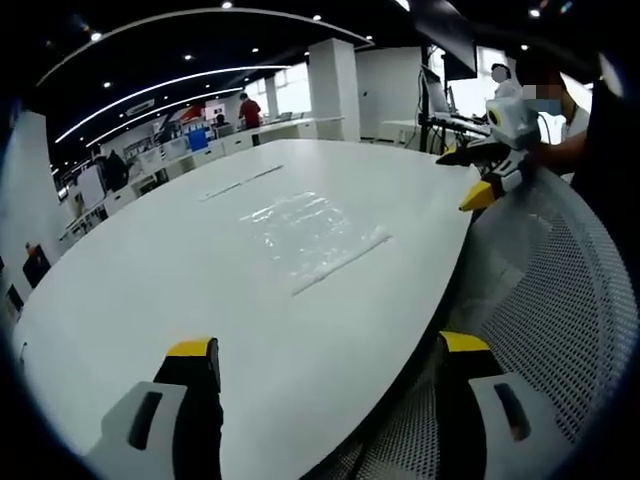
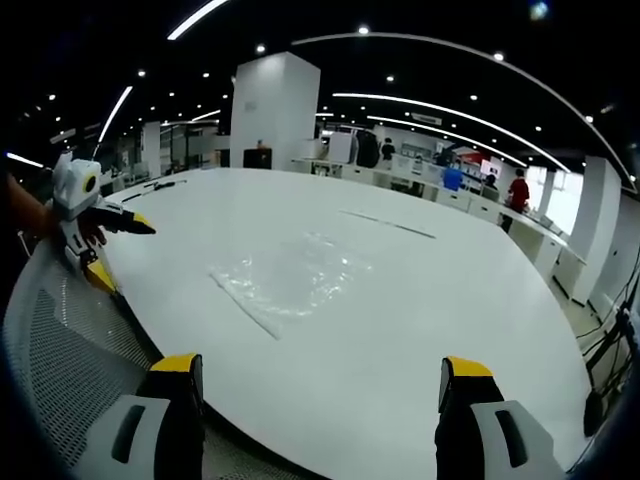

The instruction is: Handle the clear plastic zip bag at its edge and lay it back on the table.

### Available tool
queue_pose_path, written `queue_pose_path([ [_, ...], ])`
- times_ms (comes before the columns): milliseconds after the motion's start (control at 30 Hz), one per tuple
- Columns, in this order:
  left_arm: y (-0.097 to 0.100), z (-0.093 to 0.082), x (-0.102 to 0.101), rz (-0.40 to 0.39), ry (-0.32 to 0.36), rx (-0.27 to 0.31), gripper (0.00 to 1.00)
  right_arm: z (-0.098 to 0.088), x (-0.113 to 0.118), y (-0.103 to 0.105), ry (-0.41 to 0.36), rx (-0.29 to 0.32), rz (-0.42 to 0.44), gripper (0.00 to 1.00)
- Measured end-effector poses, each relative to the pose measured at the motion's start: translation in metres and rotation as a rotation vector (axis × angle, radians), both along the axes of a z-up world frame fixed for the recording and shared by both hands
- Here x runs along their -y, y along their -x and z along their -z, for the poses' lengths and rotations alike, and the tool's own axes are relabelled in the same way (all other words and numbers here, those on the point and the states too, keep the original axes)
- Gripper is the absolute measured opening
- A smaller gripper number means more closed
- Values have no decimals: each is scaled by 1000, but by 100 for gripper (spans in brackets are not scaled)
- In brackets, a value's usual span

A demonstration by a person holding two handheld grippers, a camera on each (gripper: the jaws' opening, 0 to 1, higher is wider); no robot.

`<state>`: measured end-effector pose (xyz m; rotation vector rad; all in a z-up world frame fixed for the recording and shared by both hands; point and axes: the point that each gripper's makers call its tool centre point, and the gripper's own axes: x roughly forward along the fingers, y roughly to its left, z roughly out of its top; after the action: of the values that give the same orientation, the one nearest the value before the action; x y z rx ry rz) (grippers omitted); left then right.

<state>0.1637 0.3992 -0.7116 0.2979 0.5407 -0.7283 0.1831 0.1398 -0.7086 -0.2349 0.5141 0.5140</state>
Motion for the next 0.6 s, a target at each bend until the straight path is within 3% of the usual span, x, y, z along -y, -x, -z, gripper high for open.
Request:
queue_pose_path([
  [333, 3, 2, 5, 64, -24, -5, 87, 0, 0, 1, 2, -3, -3, 98],
  [433, 6, 5, 7, 107, -45, -26, 79, 1, 0, 1, 5, -6, -1, 98],
  [600, 3, 5, 10, 159, -83, -7, 72, 1, 1, 1, 5, -7, 1, 97],
])
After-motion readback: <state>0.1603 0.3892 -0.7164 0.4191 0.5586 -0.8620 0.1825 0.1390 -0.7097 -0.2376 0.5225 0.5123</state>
